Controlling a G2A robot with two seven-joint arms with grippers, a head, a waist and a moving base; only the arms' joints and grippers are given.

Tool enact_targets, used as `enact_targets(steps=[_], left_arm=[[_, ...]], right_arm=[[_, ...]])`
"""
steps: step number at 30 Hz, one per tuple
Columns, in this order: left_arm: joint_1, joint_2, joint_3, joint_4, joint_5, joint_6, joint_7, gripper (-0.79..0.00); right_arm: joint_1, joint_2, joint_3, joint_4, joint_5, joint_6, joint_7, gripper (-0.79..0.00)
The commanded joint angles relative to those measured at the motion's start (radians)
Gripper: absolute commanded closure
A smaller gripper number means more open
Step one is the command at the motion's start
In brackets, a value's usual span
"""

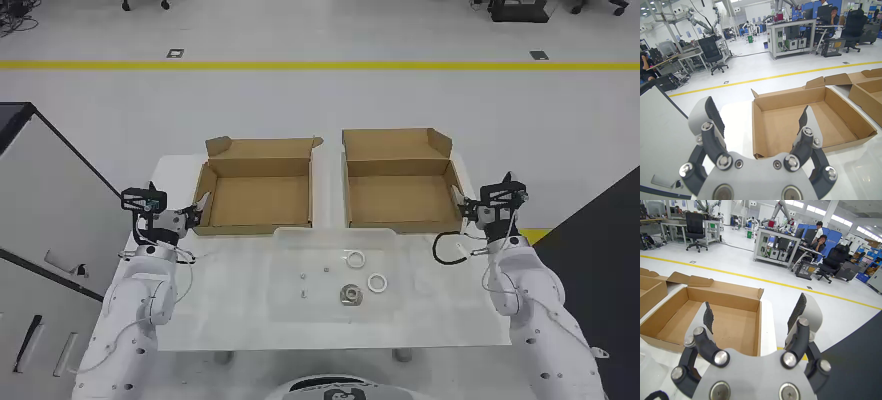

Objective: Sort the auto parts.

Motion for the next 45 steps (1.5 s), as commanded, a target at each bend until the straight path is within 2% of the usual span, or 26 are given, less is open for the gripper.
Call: enact_targets(steps=[1, 13, 18, 24, 29, 35, 45], left_arm=[[0.000, 0.000, 0.000, 0.000, 0.000, 0.000, 0.000, -0.784], [0.000, 0.000, 0.000, 0.000, 0.000, 0.000, 0.000, -0.785], [0.000, 0.000, 0.000, 0.000, 0.000, 0.000, 0.000, -0.785], [0.000, 0.000, 0.000, 0.000, 0.000, 0.000, 0.000, -0.785], [0.000, 0.000, 0.000, 0.000, 0.000, 0.000, 0.000, -0.785], [0.000, 0.000, 0.000, 0.000, 0.000, 0.000, 0.000, -0.785], [0.000, 0.000, 0.000, 0.000, 0.000, 0.000, 0.000, -0.785]], right_arm=[[0.000, 0.000, 0.000, 0.000, 0.000, 0.000, 0.000, -0.785], [0.005, 0.001, 0.014, -0.015, 0.010, -0.016, 0.001, -0.785], [0.003, 0.015, 0.079, -0.105, 0.007, -0.184, 0.065, -0.785], [0.016, 0.036, 0.168, -0.225, 0.076, -0.451, 0.227, -0.785], [0.068, 0.053, 0.182, -0.288, 0.180, -0.650, 0.400, -0.785], [0.166, 0.071, 0.121, -0.305, 0.288, -0.782, 0.600, -0.785], [0.344, 0.093, -0.040, -0.306, 0.477, -0.821, 0.893, -0.785]])
